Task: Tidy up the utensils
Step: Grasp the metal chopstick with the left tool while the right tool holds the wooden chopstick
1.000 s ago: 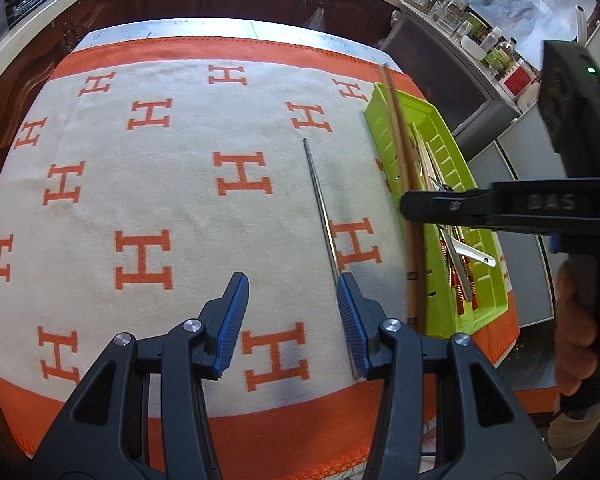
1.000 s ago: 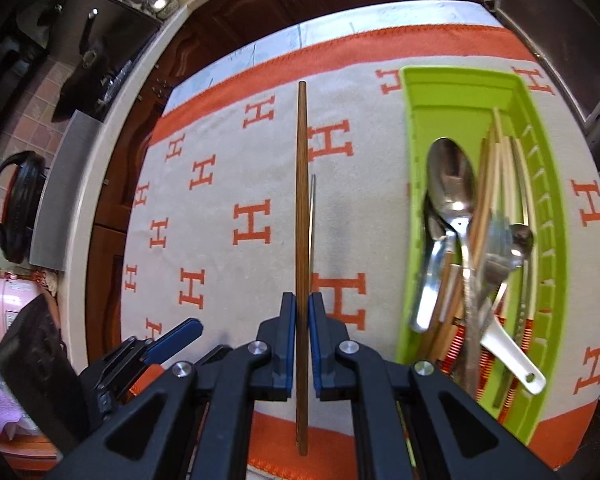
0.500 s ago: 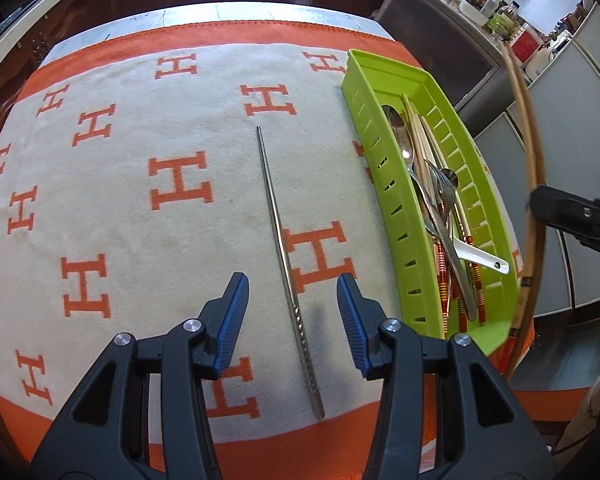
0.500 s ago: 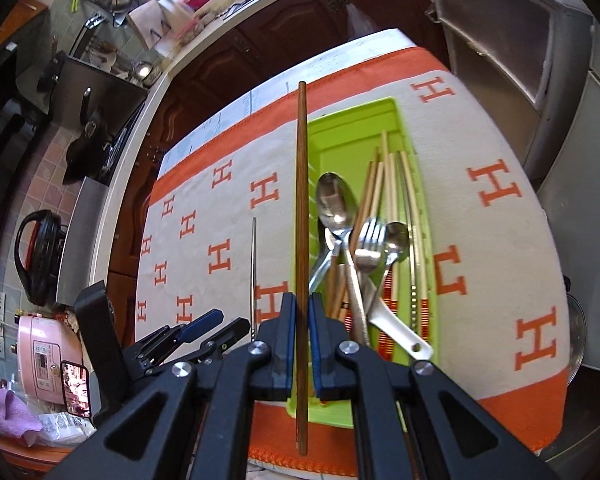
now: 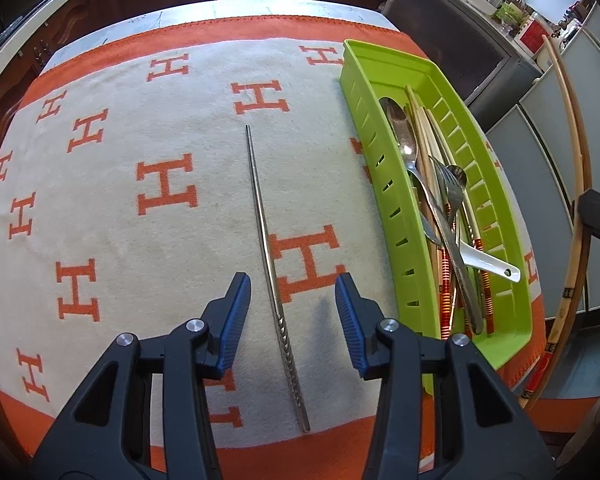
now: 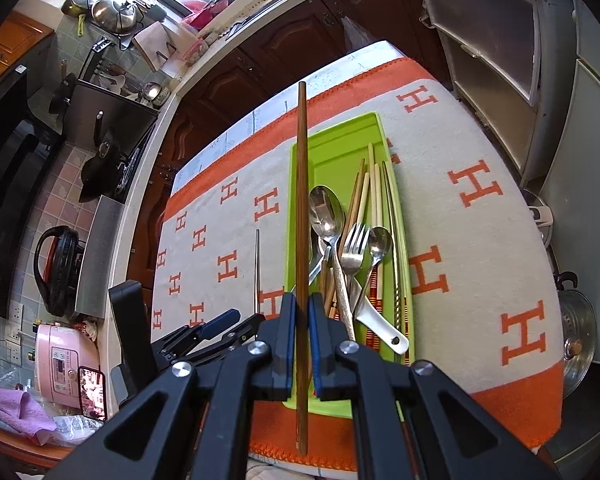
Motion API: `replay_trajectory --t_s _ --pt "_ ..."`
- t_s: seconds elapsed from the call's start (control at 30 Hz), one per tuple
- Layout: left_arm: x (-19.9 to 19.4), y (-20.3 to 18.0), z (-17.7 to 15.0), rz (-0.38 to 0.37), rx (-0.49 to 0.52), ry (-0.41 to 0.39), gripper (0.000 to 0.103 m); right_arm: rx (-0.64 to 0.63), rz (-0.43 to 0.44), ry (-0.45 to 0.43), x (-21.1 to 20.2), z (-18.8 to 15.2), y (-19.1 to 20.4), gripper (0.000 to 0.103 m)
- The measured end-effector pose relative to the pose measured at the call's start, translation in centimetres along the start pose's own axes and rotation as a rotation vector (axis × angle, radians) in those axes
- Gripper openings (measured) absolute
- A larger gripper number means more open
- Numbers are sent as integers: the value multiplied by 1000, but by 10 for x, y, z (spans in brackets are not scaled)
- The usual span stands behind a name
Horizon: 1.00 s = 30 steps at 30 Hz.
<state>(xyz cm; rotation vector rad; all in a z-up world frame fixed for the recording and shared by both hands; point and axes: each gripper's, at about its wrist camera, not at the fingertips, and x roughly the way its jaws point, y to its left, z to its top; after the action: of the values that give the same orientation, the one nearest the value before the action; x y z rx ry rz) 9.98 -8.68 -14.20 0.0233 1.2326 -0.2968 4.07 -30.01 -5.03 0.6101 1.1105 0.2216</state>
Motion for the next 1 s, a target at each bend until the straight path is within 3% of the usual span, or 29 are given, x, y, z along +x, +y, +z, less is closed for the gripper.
replay_trajectory --t_s 0.23,0.3,0.33,0.7,1.0 --pt "17 -7 1 33 4 32 21 26 15 0 -1 -2 -9 6" --pt "24 -7 0 44 1 45 14 30 17 1 -1 -2 -11 6" --pt "23 -7 0 51 4 28 6 33 19 0 -1 -2 -12 6" --pt "19 9 1 -5 -64 9 3 42 29 1 -2 -3 -14 6" --pt "-37 21 -1 -79 -95 -79 3 33 37 8 -1 -5 -10 6"
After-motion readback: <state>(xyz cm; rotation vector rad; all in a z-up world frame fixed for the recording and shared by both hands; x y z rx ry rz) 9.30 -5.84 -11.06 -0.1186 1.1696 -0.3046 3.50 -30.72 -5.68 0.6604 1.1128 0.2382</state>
